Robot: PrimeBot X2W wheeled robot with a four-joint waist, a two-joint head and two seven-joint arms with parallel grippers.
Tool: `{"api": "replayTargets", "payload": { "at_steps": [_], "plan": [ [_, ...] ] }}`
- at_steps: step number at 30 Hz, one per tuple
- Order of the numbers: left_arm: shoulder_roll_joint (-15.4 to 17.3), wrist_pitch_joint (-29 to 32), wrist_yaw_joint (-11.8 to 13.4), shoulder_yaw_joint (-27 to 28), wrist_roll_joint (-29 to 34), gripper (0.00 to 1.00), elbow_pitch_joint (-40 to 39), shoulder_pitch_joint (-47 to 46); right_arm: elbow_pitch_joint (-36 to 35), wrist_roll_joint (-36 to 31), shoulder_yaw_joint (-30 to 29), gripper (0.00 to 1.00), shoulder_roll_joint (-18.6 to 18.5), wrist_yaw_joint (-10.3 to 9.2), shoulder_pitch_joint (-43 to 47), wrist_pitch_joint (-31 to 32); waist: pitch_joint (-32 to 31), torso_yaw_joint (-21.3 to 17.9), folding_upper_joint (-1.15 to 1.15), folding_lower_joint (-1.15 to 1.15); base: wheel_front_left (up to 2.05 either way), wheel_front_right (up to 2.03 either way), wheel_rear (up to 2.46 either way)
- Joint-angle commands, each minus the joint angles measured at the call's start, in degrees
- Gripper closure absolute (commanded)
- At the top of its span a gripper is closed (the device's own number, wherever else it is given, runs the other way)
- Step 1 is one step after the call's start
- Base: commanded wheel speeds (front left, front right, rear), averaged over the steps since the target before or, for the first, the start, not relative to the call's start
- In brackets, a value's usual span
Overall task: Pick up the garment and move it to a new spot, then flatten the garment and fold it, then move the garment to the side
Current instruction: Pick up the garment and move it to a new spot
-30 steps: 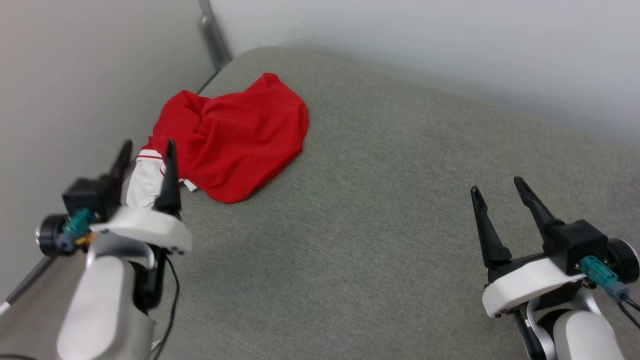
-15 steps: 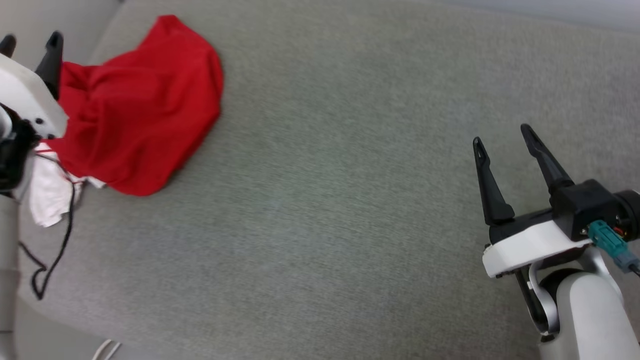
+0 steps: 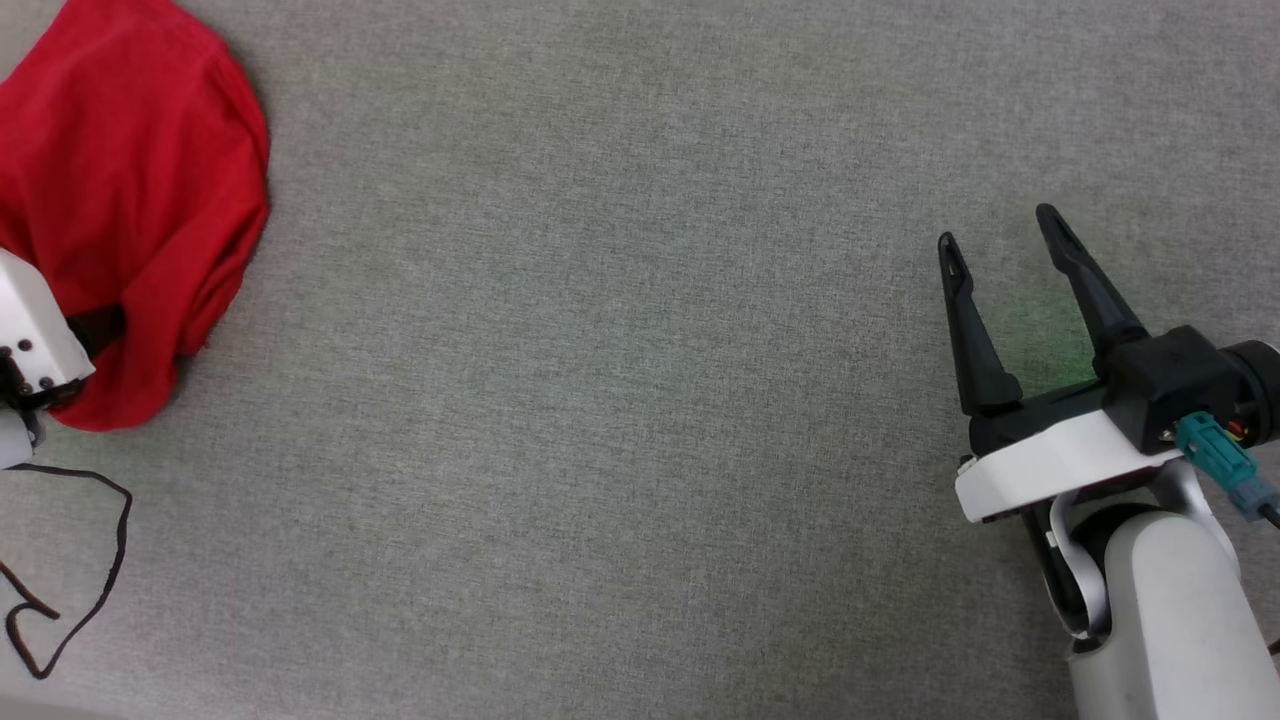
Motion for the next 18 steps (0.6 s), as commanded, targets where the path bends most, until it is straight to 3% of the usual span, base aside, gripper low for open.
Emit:
{"api": "replayTargets", "payload": {
  "at_steps": [1, 3, 5, 6, 10, 13, 18],
  "plan": [
    [-1.1, 1.4, 0.1, -0.2, -0.6, 0.0, 2.1, 1.0, 0.1, 0.0, 0.3, 0.0, 0.0, -0.04, -1.0, 0.1, 0.3, -0.3, 0.0, -0.01, 0.0, 0.0, 0.0],
    [-2.4, 2.0, 0.3, -0.2, -1.3, 0.0, 4.3, 1.5, 0.3, 0.1, 0.4, 0.0, 0.0, -0.04, -1.0, 0.2, 0.3, -0.3, 0.0, -0.01, 0.0, 0.0, 0.0],
    [-3.0, 1.2, 0.2, -0.4, -1.5, 0.58, 5.5, 1.5, 0.3, 0.2, 0.5, 0.0, 0.0, -0.04, -1.1, 0.3, 0.2, -0.2, 0.0, -0.01, 0.0, 0.0, 0.0],
    [-3.3, 1.0, 0.2, -0.6, -1.5, 1.0, 6.0, 1.3, 0.3, 0.2, 0.4, 0.0, 0.0, -0.04, -1.0, 0.3, 0.0, -0.1, 0.0, -0.01, 0.0, 0.0, 0.0],
    [-2.9, -3.9, 0.1, -1.5, 0.5, 1.0, 6.2, -0.3, 0.8, 0.0, 0.2, 0.0, 0.0, -0.04, -0.6, 0.5, -1.4, 0.5, 0.0, -0.01, 0.0, 0.0, 0.0],
    [-1.3, -11.6, 0.6, -2.3, 3.8, 1.0, 5.3, -2.4, 1.2, 0.3, 0.2, 0.0, 0.0, -0.04, 0.3, 0.3, -3.5, 1.0, 0.0, -0.01, 0.0, 0.0, 0.0],
    [-1.9, -24.6, 4.4, -2.7, 8.1, 1.0, 5.1, -4.6, 2.5, 1.6, -0.3, 0.0, 0.0, -0.04, 2.2, -0.5, -8.6, 1.8, 0.0, -0.01, 0.0, 0.0, 0.0]
  ]
}}
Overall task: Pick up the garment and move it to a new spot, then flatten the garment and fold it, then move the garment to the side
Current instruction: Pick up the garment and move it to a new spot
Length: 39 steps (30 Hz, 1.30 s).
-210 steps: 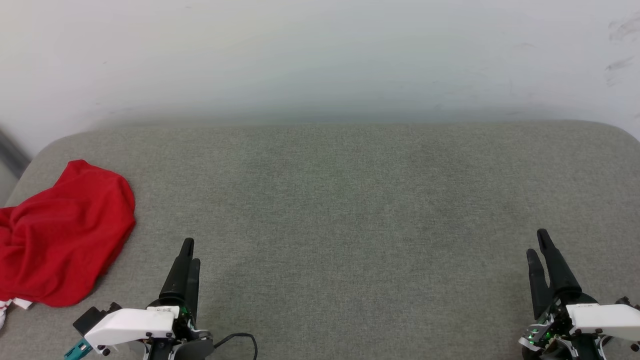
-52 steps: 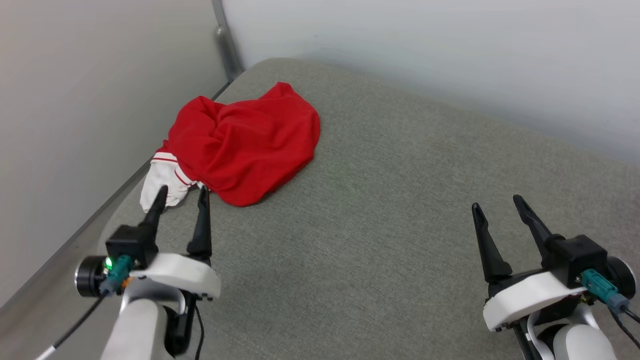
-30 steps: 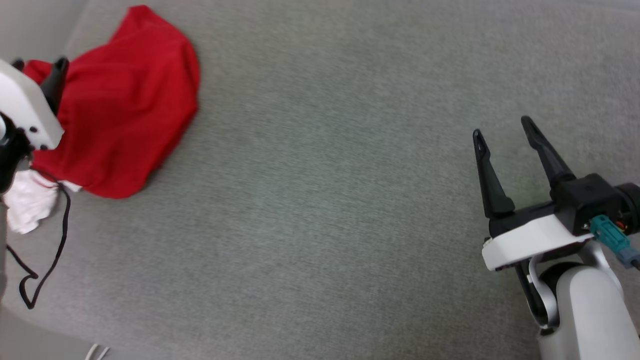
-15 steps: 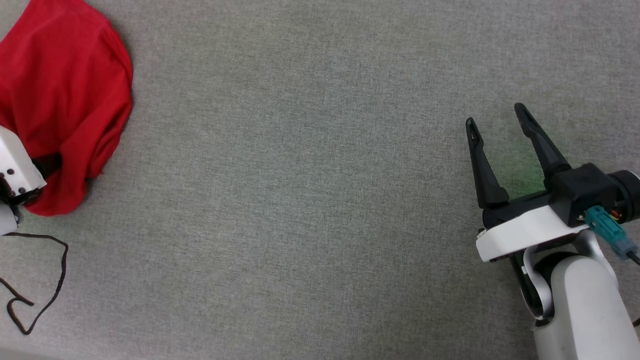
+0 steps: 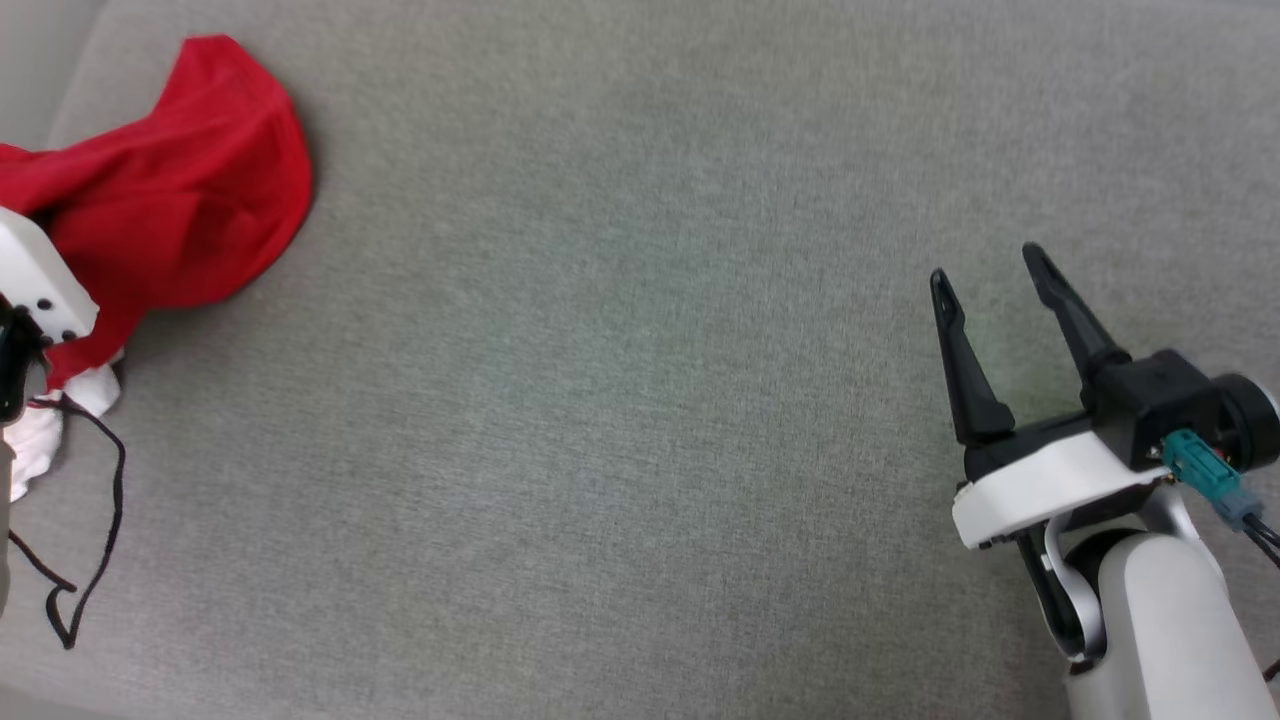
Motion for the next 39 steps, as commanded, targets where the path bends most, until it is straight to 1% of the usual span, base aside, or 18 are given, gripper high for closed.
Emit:
{"api": "replayTargets", "payload": {
  "at_steps": [1, 5, 8, 11, 14, 19, 24, 27, 28, 30, 33, 35, 37, 38, 39],
  "plan": [
    [-0.3, -3.8, 1.1, -0.2, 1.3, 1.0, -0.3, -0.9, 0.6, 1.0, -0.3, 0.0, 0.0, -0.04, 1.3, -0.5, -3.8, 0.7, 0.0, -0.01, 0.0, 0.0, 0.0],
    [-1.5, -13.8, 2.8, -1.0, 4.2, 1.0, -2.3, -2.6, 1.3, 2.2, -1.3, 0.0, 0.0, -0.04, 3.3, -1.0, -8.4, 0.8, 0.0, -0.01, 0.0, 0.0, 0.0],
    [-2.6, -20.1, 3.6, -1.6, 5.7, 1.0, -3.5, -2.8, 1.8, 3.4, -2.0, 0.0, 0.0, -0.04, 5.4, -1.2, -11.8, 0.5, 0.0, -0.01, 0.0, 0.0, 0.0],
    [-3.5, -24.6, 3.7, -2.5, 7.2, 1.0, -5.6, -2.6, 2.1, 4.4, -2.7, 0.0, 0.0, -0.04, 7.5, -1.3, -15.1, -0.2, 0.0, -0.01, 0.0, 0.0, 0.0],
    [-5.0, -26.9, 3.9, -3.8, 8.1, 1.0, -8.1, -1.6, 2.1, 5.2, -3.5, 0.0, 0.0, -0.04, 9.8, -1.2, -18.2, -1.2, 0.0, -0.01, 0.0, 0.0, 0.0],
    [-8.3, -26.8, 4.5, -6.2, 8.7, 1.0, -14.4, 0.7, 1.5, 6.1, -4.5, 0.0, 0.0, -0.04, 12.9, -0.6, -22.1, -4.2, 0.0, -0.01, 0.0, 0.0, 0.0],
    [-12.3, -25.0, 5.2, -9.1, 8.2, 1.0, -22.8, 4.8, 0.0, 6.2, -5.1, 0.0, 0.0, -0.04, 14.9, 0.5, -23.9, -8.4, 0.0, -0.01, 0.0, 0.0, 0.0],
    [-15.1, -23.6, 5.4, -11.1, 7.5, 1.0, -27.5, 7.8, -1.1, 6.2, -5.4, 0.0, 0.0, -0.04, 15.6, 1.1, -23.9, -10.9, 0.0, -0.01, 0.0, 0.0, 0.0],
    [-18.0, -22.4, 5.0, -13.9, 7.0, 1.0, -31.6, 10.4, -2.0, 6.3, -5.8, 0.0, 0.0, -0.04, 15.6, 1.5, -23.1, -13.4, 0.0, -0.01, 0.0, 0.0, 0.0],
    [-19.7, -21.5, 4.5, -16.4, 7.3, 1.0, -33.1, 12.5, -2.4, 6.5, -6.1, 0.0, 0.0, -0.04, 15.6, 1.7, -22.3, -14.7, 0.0, -0.01, 0.0, 0.0, 0.0],
    [-21.3, -20.2, 3.6, -19.6, 7.0, 1.0, -34.0, 16.0, -2.7, 6.7, -5.9, 0.0, 0.0, -0.03, 15.1, 1.8, -20.8, -16.7, 0.0, -0.01, 0.0, 0.0, 0.0],
    [-22.6, -19.8, 3.1, -21.8, 6.7, 1.0, -33.4, 19.0, -2.9, 7.1, -6.1, 0.0, 0.0, -0.04, 14.8, 1.5, -19.8, -17.7, 0.0, -0.01, 0.0, 0.0, 0.0],
    [-23.2, -19.6, 2.7, -23.6, 6.7, 1.0, -32.3, 22.0, -2.7, 7.4, -6.1, 0.0, 0.0, -0.04, 14.5, 1.1, -18.9, -18.4, 0.0, -0.01, 0.0, 0.0, 0.0],
    [-23.2, -19.6, 2.7, -23.6, 6.7, 1.0, -32.3, 22.0, -2.7, 7.4, -6.1, 0.0, 0.0, -0.04, 14.5, 1.1, -18.9, -18.4, 0.0, -0.01, 0.0, 0.0, 0.0],
    [-23.5, -19.6, 2.5, -25.1, 6.7, 1.0, -30.9, 24.9, -2.4, 7.7, -6.1, 0.0, 0.0, -0.03, 14.3, 0.8, -18.1, -18.6, 0.0, -0.01, 0.0, 0.0, 0.0]
  ]
}}
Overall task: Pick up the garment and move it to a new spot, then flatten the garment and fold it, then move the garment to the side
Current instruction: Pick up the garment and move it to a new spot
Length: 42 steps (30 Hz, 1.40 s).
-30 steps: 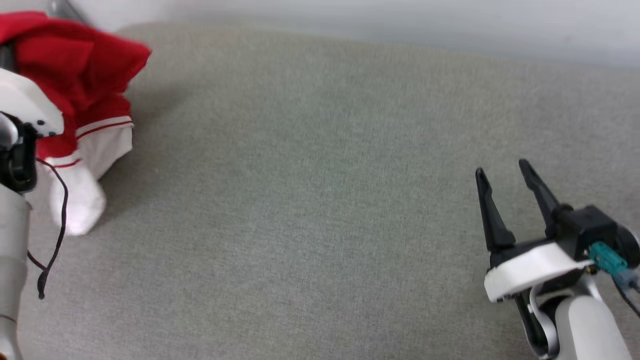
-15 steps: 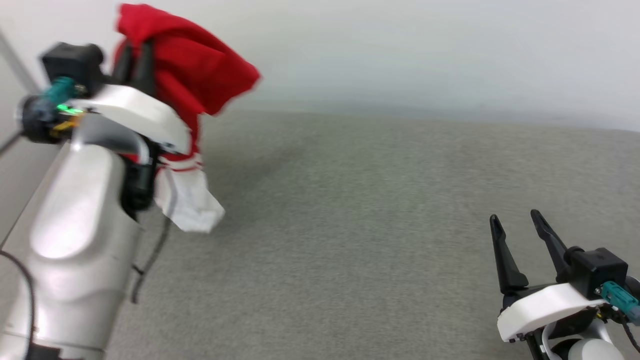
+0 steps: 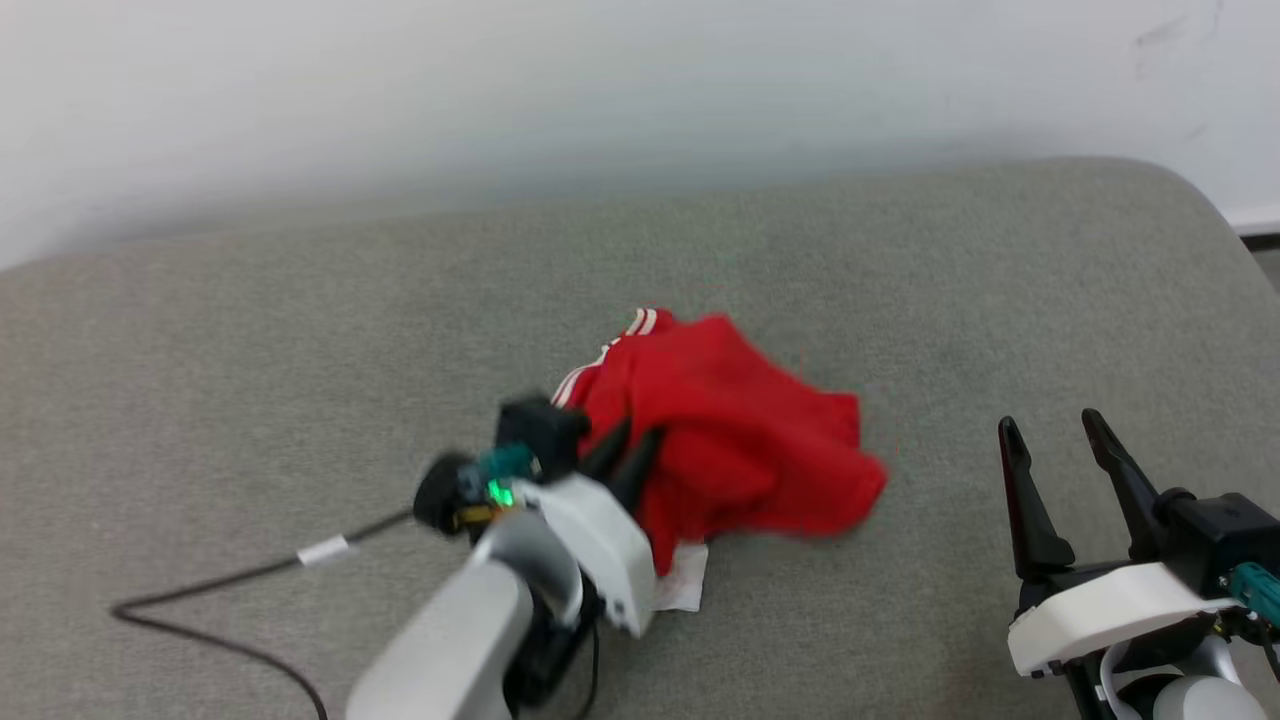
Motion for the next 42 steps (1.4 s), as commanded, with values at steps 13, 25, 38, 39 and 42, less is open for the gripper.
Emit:
{"api": "replayTargets", "payload": {
  "at_steps": [13, 25, 38, 39, 42],
  "plan": [
    [-1.1, -6.1, -0.2, -5.5, 3.4, 0.0, 3.1, 6.4, 2.4, 0.5, -0.1, 0.0, 0.1, -0.03, -2.0, -1.6, 1.4, 2.5, 0.0, 0.0, 0.0, 0.0, 0.0],
    [1.9, -12.7, 7.6, 3.6, 4.9, 0.0, -4.1, 7.5, 2.1, 0.2, -2.1, 0.0, 0.1, -0.02, 0.3, -0.3, -3.3, 7.2, 0.0, 0.0, 0.0, 0.0, 0.0],
    [8.7, -12.8, 12.9, 11.9, 2.8, 0.0, -7.1, 16.7, 1.8, 1.1, -2.5, 0.0, 0.1, -0.03, 3.1, 0.7, -5.4, 8.3, 0.0, 0.0, 0.0, 0.0, 0.0],
    [8.7, -12.6, 13.0, 11.9, 2.6, 0.0, -7.3, 17.1, 1.8, 1.2, -2.5, 0.0, 0.1, -0.03, 3.2, 0.7, -5.5, 8.3, 0.0, 0.0, 0.0, 0.0, 0.0],
    [8.5, -12.3, 13.3, 11.5, 2.6, 0.0, -7.9, 17.5, 1.7, 1.3, -2.7, 0.0, 0.1, -0.03, 3.6, 0.7, -5.6, 8.5, 0.0, 0.0, 0.0, 0.0, 0.0]
  ]
}}
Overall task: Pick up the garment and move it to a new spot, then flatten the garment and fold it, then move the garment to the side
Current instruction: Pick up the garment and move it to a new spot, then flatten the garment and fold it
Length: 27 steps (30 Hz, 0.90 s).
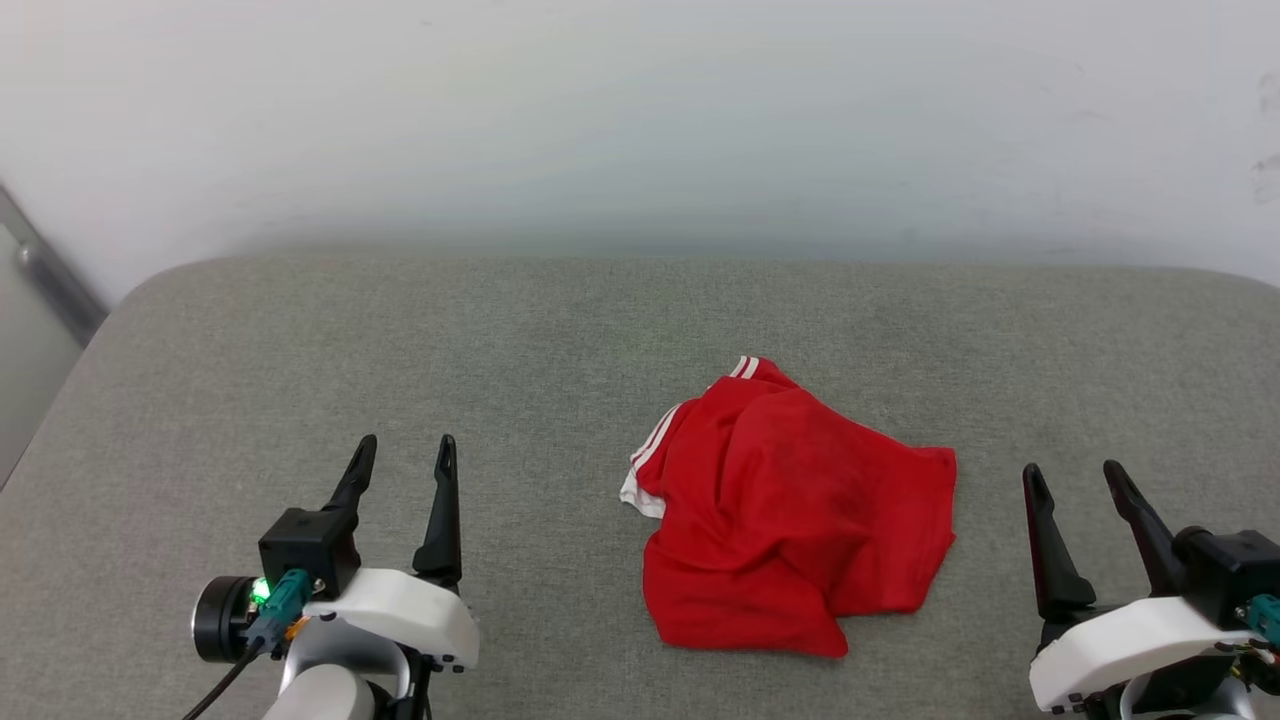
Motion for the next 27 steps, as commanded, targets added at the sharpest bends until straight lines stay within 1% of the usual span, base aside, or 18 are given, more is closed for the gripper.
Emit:
{"api": "replayTargets", "payload": {
  "at_steps": [1, 8, 11, 14, 17, 22, 25, 27],
  "plan": [
    [-0.3, 0.1, 0.3, -0.2, 0.0, 0.0, -0.5, 0.3, -0.1, 0.3, 0.1, 0.0, 0.0, -0.03, 0.7, 0.0, -0.1, 0.1, 0.0, 0.0, 0.0, 0.0, 0.0],
    [-0.4, 0.4, 0.4, -0.8, -0.1, 0.0, -1.1, -0.2, 1.0, 0.9, -0.4, 0.0, 0.0, -0.04, 0.3, 0.4, -0.1, -0.1, 0.0, 0.0, 0.0, 0.0, 0.0],
    [-0.6, 0.4, 0.4, -0.9, -0.2, 0.0, -1.3, -0.5, 2.7, 1.4, -1.9, 0.0, 0.0, -0.04, -0.7, 1.5, 0.3, 0.2, 0.0, 0.0, 0.0, 0.0, 0.0],
    [-0.9, 0.3, 0.2, -1.1, -0.3, 0.0, -1.7, -1.1, 5.6, 1.5, -3.8, 0.0, 0.0, -0.03, -2.8, 4.0, 1.3, 0.7, 0.0, 0.0, 0.0, 0.0, 0.0],
    [-1.2, 0.1, -0.1, -1.1, 0.0, 0.0, -2.3, -2.3, 9.8, 1.2, -5.7, 0.0, 0.0, -0.04, -6.1, 8.9, 3.7, 1.4, 0.0, 0.0, 0.0, 0.0, 0.0],
    [-2.4, -0.4, -1.1, -1.5, 0.5, 0.0, -2.3, -4.5, 17.3, 0.8, -6.9, 0.0, 0.0, -0.03, -14.1, 20.6, 7.9, 3.4, 0.0, 0.0, 0.0, 0.0, 0.0],
    [-3.4, -0.5, -2.0, -1.7, 0.9, 0.0, -2.1, -6.2, 19.6, -0.2, -6.4, 0.0, 0.0, -0.03, -18.7, 26.8, 10.2, 4.9, 0.0, 0.0, 0.0, 0.0, 0.0],
    [-4.0, -0.6, -2.6, -1.7, 1.3, 0.0, -1.7, -7.0, 20.7, -1.7, -5.7, 0.0, -0.2, -0.03, -21.2, 29.9, 11.5, 5.8, 0.0, 0.0, 0.0, 0.0, 0.0]
  ]
}}
